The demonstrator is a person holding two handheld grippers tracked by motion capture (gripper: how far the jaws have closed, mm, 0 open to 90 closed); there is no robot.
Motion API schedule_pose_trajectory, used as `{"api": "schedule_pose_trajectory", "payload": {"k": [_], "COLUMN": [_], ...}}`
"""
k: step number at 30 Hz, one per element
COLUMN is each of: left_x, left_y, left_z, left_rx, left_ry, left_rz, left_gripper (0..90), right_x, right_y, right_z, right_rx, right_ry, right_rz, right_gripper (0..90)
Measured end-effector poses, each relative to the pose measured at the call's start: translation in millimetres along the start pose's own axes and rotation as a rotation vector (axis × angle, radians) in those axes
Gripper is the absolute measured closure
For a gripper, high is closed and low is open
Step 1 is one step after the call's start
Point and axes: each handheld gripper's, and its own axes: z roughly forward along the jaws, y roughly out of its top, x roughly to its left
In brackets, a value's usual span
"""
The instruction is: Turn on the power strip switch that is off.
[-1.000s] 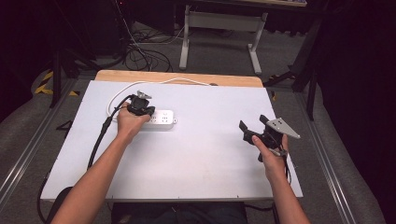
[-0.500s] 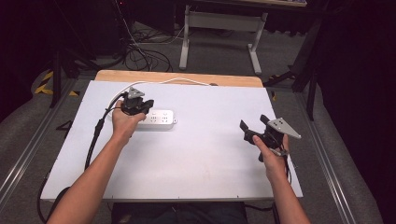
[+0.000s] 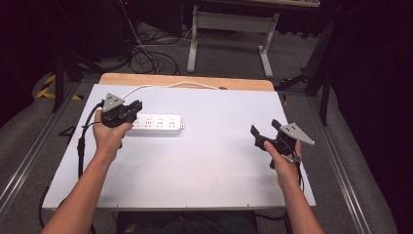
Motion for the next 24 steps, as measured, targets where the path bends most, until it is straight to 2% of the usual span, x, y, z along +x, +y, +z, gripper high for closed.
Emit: {"api": "schedule_pose_trajectory", "payload": {"k": [4, 8, 15, 17, 20, 24], "left_x": [8.6, 14.2, 15.1, 15.6, 17.6, 21.3], "left_y": [-4.3, -7.8, -14.4, -16.0, -18.7, -19.8], "left_z": [-19.4, -29.6, -46.3, -51.5, -57.4, -62.1], "left_rx": [-0.028, -0.042, -0.046, -0.058, -0.051, -0.036], "left_ry": [0.021, 0.031, 0.047, 0.062, 0.083, 0.064], "left_rz": [-0.009, -0.028, -0.013, -0.02, -0.031, -0.015], "left_gripper": [78.8, 75.5, 66.1, 62.6, 62.1, 47.4], "right_x": [-0.2, 0.0, -0.7, -0.2, 0.6, 1.5], "right_y": [1.1, 1.0, 0.9, 0.7, 0.6, 0.9], "right_z": [-0.7, -0.5, -1.0, -0.7, -0.4, -0.3], "right_rx": [-0.007, -0.003, 0.001, 0.005, 0.002, 0.001], "right_ry": [-0.005, -0.004, -0.001, 0.0, 0.003, 0.013], "right_rz": [0.002, 0.003, 0.005, 0.003, 0.001, -0.001], "right_gripper": [11.3, 11.3, 11.6, 11.6, 12.0, 13.2]}}
